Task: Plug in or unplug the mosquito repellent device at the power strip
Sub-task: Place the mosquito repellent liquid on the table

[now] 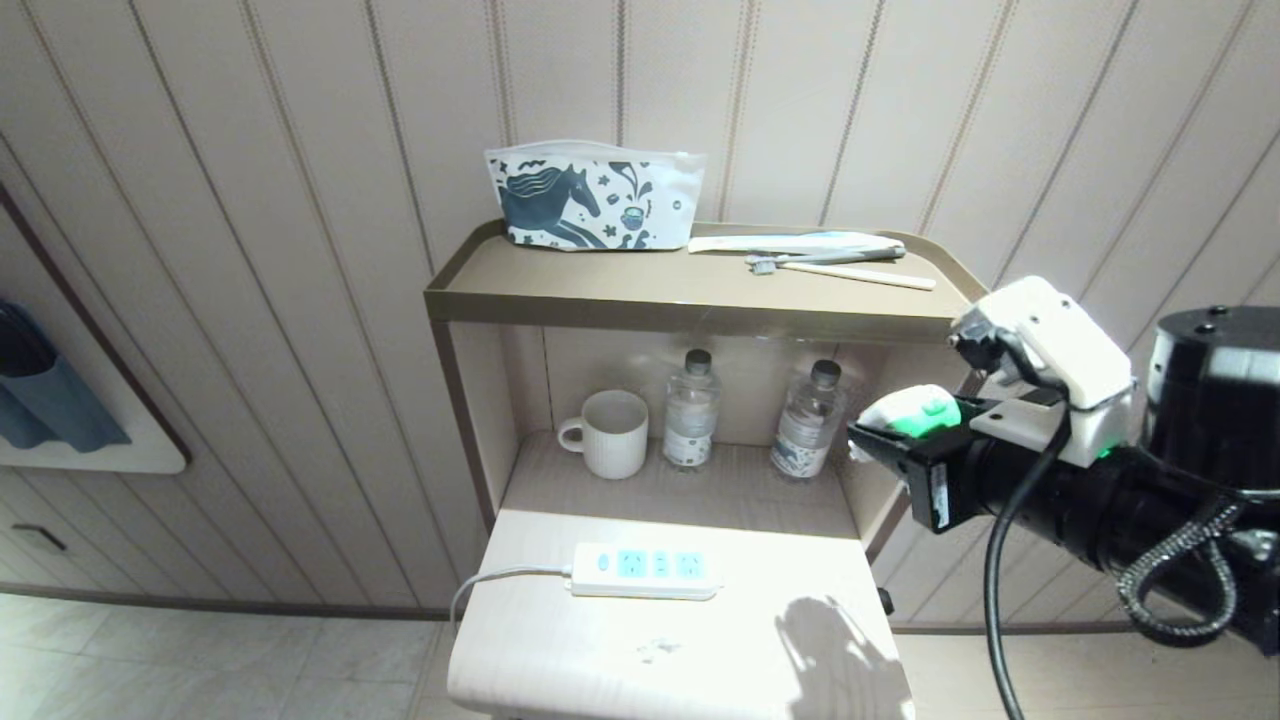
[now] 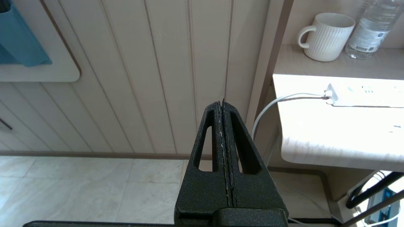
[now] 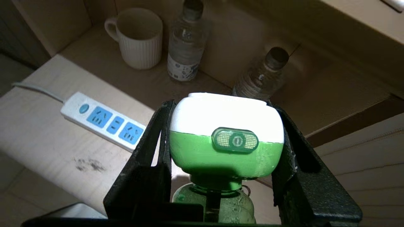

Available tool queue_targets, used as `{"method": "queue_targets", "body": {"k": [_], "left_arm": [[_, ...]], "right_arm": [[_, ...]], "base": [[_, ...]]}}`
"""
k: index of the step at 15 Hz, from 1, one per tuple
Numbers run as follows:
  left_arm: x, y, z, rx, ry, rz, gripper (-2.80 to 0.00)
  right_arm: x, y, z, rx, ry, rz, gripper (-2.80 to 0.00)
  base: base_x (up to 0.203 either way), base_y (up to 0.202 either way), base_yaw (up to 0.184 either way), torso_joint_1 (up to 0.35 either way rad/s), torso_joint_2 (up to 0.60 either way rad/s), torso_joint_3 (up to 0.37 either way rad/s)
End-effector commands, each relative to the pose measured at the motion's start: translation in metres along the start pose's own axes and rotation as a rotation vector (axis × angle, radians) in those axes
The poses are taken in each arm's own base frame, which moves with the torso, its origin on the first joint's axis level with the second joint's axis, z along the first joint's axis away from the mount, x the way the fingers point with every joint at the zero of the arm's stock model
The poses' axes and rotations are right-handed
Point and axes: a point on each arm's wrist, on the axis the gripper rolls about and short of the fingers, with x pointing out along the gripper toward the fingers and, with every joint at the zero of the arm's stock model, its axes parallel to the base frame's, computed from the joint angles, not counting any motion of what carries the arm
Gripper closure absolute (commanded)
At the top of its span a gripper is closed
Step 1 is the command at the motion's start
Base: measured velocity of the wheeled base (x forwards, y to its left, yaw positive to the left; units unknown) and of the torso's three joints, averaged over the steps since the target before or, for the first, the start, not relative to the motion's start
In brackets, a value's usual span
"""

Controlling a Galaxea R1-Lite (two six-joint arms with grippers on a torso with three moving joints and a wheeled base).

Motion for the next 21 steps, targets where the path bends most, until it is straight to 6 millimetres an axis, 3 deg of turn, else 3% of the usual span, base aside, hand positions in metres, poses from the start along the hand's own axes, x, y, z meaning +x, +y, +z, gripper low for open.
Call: {"method": "queue_targets", "body": {"k": [1, 21], "left_arm": [[0.000, 0.000, 0.000, -0.004, 0.000, 0.001, 0.00], [0.000, 0.000, 0.000, -0.004, 0.000, 0.003, 0.00]], "right_arm": [[0.004, 0.002, -0.001, 0.017, 0.006, -0.006, 0.00], [0.002, 0.002, -0.013, 0.043, 0.029, -0.077, 0.00]], "base": [[0.000, 0.000, 0.000, 0.000, 0.00, 0.000], [0.000, 0.000, 0.000, 0.000, 0.00, 0.000]]}}
